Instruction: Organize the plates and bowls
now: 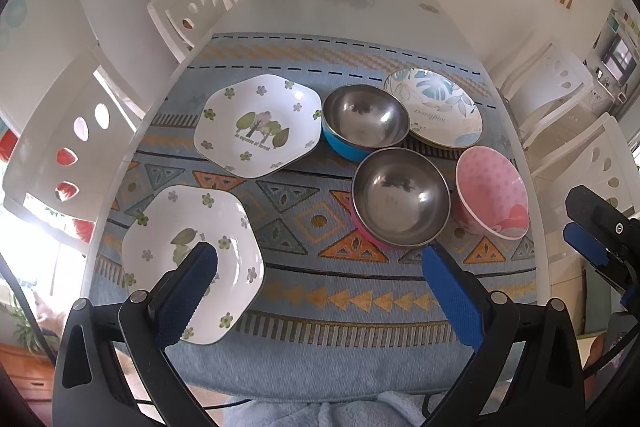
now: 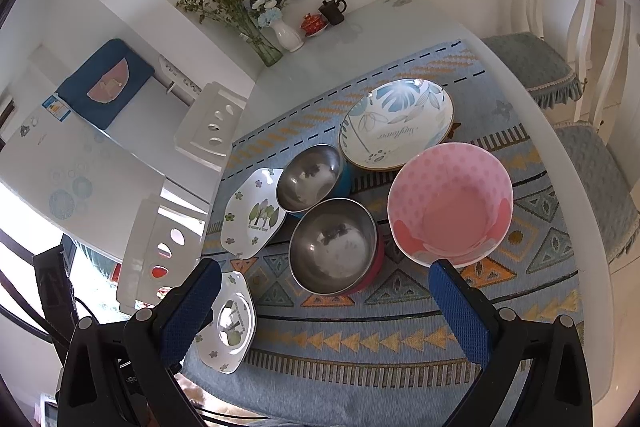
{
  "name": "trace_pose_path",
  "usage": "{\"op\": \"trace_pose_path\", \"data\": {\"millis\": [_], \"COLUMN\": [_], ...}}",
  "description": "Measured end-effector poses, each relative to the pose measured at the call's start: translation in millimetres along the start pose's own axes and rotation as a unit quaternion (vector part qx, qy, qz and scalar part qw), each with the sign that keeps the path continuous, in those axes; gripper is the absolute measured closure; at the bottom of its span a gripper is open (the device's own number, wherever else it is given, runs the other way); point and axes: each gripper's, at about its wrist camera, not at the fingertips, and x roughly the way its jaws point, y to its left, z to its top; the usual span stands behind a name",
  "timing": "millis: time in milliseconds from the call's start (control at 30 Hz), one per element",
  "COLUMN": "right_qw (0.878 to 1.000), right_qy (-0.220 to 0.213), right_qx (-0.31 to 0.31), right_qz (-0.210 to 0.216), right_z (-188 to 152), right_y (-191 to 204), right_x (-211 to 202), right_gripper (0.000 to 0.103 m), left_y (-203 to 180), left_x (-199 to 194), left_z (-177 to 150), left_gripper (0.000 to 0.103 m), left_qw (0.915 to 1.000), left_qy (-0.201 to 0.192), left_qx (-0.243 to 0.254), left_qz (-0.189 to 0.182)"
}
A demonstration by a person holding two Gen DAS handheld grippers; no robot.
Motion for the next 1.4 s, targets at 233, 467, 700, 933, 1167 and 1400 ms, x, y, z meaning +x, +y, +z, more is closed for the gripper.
{"op": "trace_pose_path", "data": {"millis": [233,467,700,933,1167,1400], "right_qw": [1.0,1.0,1.0,1.0,0.995,0.984], "right_qy": [0.001,0.0,-0.002,0.007,0.04,0.07], "right_qx": [0.0,-0.001,-0.004,-0.027,-0.078,-0.13], "right_qz": [0.002,-0.002,-0.003,0.007,0.043,0.104], "right_z": [-0.6,-0.8,0.1,-1.0,-5.4,-8.9], "right_y": [0.4,1.7,2.5,11.7,32.8,55.6], "right_x": [0.7,-1.1,-2.5,1.3,17.1,40.6], "right_gripper": [0.0,0.0,0.0,0.0,0.0,0.0], "left_y": [0.6,0.7,0.4,8.2,56.1,133.4], "left_x": [0.3,-0.4,-0.1,1.7,0.3,9.0], "left_z": [-0.4,1.2,2.4,0.9,-2.2,-30.6], "left_gripper": [0.001,0.001,0.001,0.001,0.001,0.001], "left_qw": [1.0,1.0,1.0,0.9999,0.9936,0.9776], "left_qy": [-0.001,-0.001,0.0,-0.002,-0.023,-0.003], "left_qx": [0.001,0.001,0.001,-0.009,-0.055,-0.171], "left_qz": [0.001,0.002,0.002,0.014,0.096,0.122]}}
